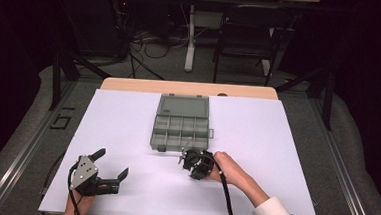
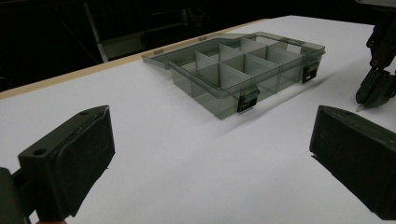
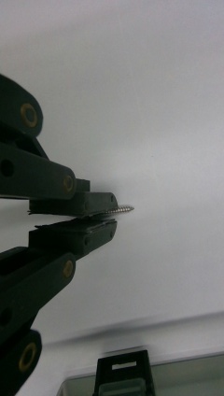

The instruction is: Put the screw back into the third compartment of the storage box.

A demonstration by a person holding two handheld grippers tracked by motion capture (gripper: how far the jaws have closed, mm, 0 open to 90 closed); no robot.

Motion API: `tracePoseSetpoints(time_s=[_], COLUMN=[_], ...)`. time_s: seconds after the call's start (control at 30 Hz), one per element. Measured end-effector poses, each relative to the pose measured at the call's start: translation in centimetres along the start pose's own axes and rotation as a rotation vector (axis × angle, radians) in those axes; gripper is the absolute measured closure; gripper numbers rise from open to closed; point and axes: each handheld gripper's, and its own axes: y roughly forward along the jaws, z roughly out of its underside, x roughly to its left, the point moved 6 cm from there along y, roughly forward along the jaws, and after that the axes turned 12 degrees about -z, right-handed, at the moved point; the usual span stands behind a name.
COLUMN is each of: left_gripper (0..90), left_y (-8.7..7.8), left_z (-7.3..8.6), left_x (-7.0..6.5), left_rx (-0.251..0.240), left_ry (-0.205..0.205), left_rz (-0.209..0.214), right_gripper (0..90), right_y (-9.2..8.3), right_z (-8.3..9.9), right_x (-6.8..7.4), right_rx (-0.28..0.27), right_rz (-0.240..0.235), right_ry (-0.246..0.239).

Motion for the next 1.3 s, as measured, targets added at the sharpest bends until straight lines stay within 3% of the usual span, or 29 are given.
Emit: tracePoseSetpoints(time_s=[0.3, 0.33, 0.63, 1.3], left_gripper=[0.0, 0.0, 0.0, 0.0], left_y=[0.0, 0.0, 0.0, 0.0], left_z=[0.0, 0.0, 0.0, 0.0], left_x=[0.0, 0.0, 0.1, 0.0], left_rx=[0.001, 0.002, 0.001, 0.001], left_ry=[0.002, 0.001, 0.000, 0.000], left_rz=[0.000, 0.000, -0.001, 0.001], right_gripper=[85.7, 85.7, 85.8, 85.8], right_y=[-1.0, -1.0, -2.4, -5.6], right_z=[0.0, -0.2, -0.8, -2.0], right_x=[0.0, 0.0, 0.1, -1.3], right_rx=[-0.011, -0.034, -0.034, -0.100], right_rz=[0.008, 0.016, 0.030, 0.097], right_ry=[0.006, 0.000, 0.001, 0.026])
